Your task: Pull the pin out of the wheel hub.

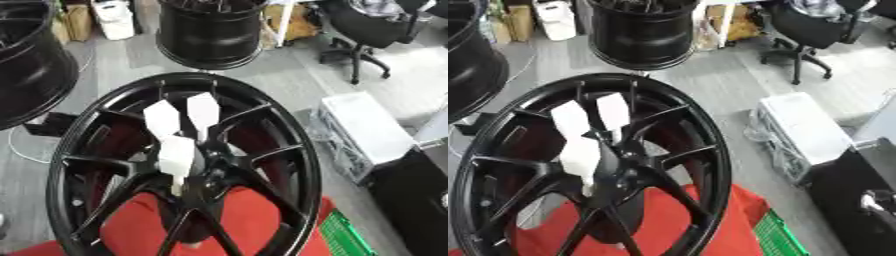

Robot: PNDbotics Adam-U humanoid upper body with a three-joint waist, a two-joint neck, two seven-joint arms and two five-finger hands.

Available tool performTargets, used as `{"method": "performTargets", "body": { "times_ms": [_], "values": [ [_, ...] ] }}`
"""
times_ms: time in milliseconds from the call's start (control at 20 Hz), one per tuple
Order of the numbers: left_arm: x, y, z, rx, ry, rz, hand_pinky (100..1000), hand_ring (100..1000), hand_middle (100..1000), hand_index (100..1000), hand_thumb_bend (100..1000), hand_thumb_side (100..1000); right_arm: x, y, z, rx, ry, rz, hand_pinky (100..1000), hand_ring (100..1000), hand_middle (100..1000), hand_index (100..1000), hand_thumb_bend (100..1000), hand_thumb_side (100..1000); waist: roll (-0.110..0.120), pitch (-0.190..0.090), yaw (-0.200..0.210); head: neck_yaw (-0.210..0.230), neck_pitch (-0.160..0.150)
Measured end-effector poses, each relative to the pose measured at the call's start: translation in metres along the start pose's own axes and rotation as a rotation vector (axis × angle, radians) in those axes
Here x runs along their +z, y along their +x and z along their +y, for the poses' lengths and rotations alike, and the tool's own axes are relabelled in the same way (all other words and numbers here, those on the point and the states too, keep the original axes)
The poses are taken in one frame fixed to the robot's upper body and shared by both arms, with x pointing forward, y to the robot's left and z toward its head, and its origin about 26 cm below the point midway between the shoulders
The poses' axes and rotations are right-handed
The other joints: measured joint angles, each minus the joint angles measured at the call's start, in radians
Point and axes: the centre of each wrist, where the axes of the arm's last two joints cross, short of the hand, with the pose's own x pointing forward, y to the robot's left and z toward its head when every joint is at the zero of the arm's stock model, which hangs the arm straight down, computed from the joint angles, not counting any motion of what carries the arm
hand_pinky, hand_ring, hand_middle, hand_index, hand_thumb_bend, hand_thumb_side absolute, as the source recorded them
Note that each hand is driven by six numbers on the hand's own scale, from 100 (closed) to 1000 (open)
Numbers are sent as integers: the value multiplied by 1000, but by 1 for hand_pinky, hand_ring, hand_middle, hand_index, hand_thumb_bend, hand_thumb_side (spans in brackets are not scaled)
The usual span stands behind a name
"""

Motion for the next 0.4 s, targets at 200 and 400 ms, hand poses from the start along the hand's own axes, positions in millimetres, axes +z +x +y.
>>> {"method": "performTargets", "body": {
  "times_ms": [200, 400],
  "values": [
    [-1, 0, 0, 3, 0, -3, 660, 495, 644, 787, 118, 975, 15, 69, 36, -127, 38, -246, 440, 560, 635, 746, 100, 512, 2, 0, -1, 13, 0],
    [-1, 1, 0, 5, -3, -4, 660, 495, 644, 787, 119, 976, 38, 121, 58, -199, 83, -396, 449, 560, 638, 741, 100, 509, 2, 0, -1, 24, 0]
  ]
}}
